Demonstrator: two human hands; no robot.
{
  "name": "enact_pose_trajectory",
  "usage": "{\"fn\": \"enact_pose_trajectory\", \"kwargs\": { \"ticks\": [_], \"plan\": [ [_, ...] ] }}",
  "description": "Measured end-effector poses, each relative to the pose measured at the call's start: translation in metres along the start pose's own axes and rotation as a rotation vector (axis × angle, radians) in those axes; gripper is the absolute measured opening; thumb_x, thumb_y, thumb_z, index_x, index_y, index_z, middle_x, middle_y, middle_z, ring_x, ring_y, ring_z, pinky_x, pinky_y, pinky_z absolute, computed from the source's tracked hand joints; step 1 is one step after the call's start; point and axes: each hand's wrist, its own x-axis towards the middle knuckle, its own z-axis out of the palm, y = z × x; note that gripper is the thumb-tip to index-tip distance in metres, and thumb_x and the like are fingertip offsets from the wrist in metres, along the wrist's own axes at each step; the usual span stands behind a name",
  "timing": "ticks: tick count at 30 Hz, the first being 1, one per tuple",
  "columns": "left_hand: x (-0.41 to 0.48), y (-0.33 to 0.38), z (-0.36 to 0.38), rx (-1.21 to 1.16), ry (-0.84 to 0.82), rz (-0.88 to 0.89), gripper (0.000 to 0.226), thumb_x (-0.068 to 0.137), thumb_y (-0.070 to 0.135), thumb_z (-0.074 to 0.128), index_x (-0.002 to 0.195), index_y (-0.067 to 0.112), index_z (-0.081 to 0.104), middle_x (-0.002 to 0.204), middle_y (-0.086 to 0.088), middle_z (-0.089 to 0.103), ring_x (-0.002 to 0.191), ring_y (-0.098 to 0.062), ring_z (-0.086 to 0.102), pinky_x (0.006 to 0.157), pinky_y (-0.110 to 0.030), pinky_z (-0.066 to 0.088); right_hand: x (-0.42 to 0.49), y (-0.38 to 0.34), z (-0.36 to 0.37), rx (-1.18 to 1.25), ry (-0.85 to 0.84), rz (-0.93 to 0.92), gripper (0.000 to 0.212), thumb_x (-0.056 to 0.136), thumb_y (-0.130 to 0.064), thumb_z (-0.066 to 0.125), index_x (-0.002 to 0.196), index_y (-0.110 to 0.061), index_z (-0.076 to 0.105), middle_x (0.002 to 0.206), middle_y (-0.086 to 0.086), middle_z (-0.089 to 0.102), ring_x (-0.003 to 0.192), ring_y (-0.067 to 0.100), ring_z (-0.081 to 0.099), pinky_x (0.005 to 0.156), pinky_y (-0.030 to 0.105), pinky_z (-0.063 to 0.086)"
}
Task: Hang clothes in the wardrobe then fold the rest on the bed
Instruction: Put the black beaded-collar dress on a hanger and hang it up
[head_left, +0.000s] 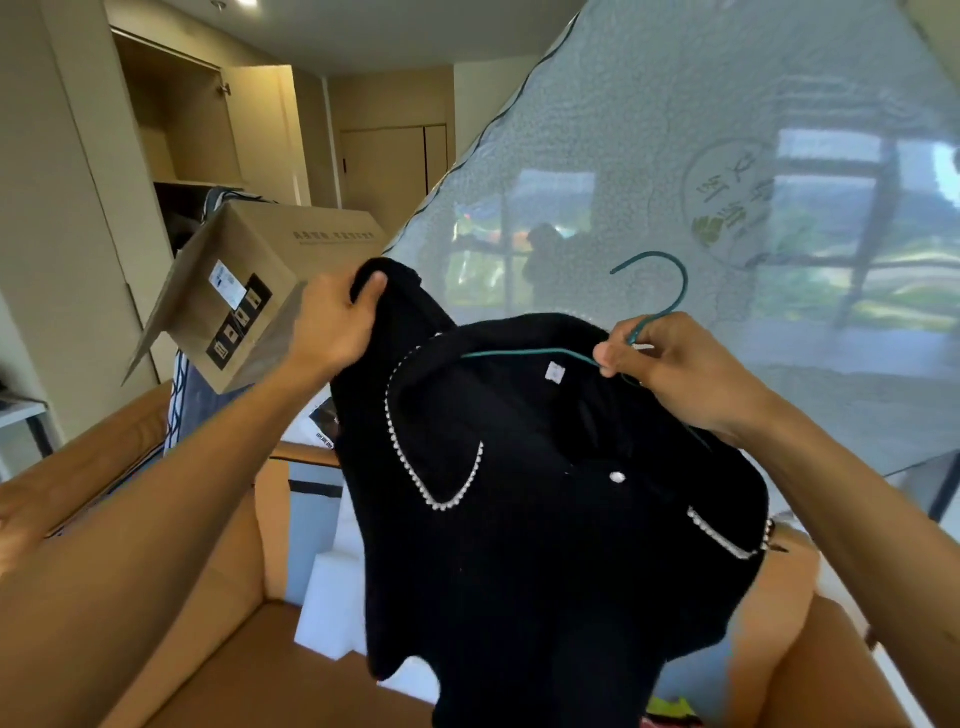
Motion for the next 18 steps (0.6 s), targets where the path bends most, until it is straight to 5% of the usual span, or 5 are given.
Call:
{"fn": "enact_pose_trajectory", "kwargs": {
  "ticks": [2, 4, 9, 12, 18],
  "plan": [
    [0.009, -0.002, 0.000, 0.281, -0.241, -0.037, 0.031, 0.104, 0.030, 0.049, 0.113, 0.006, 0.066, 0.111, -0.016, 0.068, 0.107, -0.035, 0.062, 0.091, -0.044, 0.048, -0.002, -0.004, 0.004, 0.020, -0.016, -0.019, 0.033, 0.096, -0.037, 0.063, 0.073, -0.013, 0.066, 0.080, 0.027, 0.063, 0.073, 0.041, 0.060, 0.077, 0.030, 0.043],
    [0.002, 0.004, 0.002, 0.434, -0.358, -0.023, 0.027, 0.101, 0.034, 0.051, 0.109, 0.015, 0.068, 0.110, -0.011, 0.068, 0.105, -0.034, 0.063, 0.090, -0.046, 0.050, -0.002, -0.011, 0.010, 0.040, -0.016, -0.031, 0.032, 0.096, -0.033, 0.064, 0.072, -0.011, 0.066, 0.071, 0.013, 0.065, 0.064, 0.026, 0.060, 0.076, 0.022, 0.042],
    [-0.052, 0.036, 0.015, -0.028, -0.308, 0.089, 0.046, 0.102, 0.049, 0.036, 0.066, 0.024, 0.049, 0.067, 0.010, 0.053, 0.065, -0.009, 0.050, 0.065, -0.036, 0.041, 0.001, -0.012, 0.024, 0.117, 0.156, -0.003, 0.033, 0.096, -0.022, 0.065, 0.067, -0.007, 0.063, 0.050, -0.016, 0.053, 0.048, -0.001, 0.047, 0.058, 0.010, 0.034],
    [-0.074, 0.038, 0.020, -0.092, -0.395, 0.162, 0.049, 0.095, 0.061, 0.044, 0.073, 0.020, 0.057, 0.064, 0.008, 0.059, 0.061, -0.011, 0.057, 0.061, -0.035, 0.044, 0.000, -0.012, 0.026, 0.126, 0.203, 0.003, 0.033, 0.094, -0.026, 0.068, 0.064, -0.013, 0.064, 0.054, -0.012, 0.054, 0.053, 0.000, 0.049, 0.065, 0.016, 0.038],
    [-0.067, 0.030, 0.022, -0.141, -0.164, 0.151, 0.028, 0.097, 0.049, 0.049, 0.078, 0.032, 0.061, 0.067, 0.011, 0.063, 0.066, -0.009, 0.062, 0.065, -0.039, 0.051, -0.009, -0.012, 0.005, 0.082, 0.048, 0.036, 0.019, 0.082, -0.025, 0.081, 0.096, -0.021, 0.069, 0.091, 0.002, 0.065, 0.076, 0.011, 0.057, 0.078, 0.023, 0.045]
  ]
}}
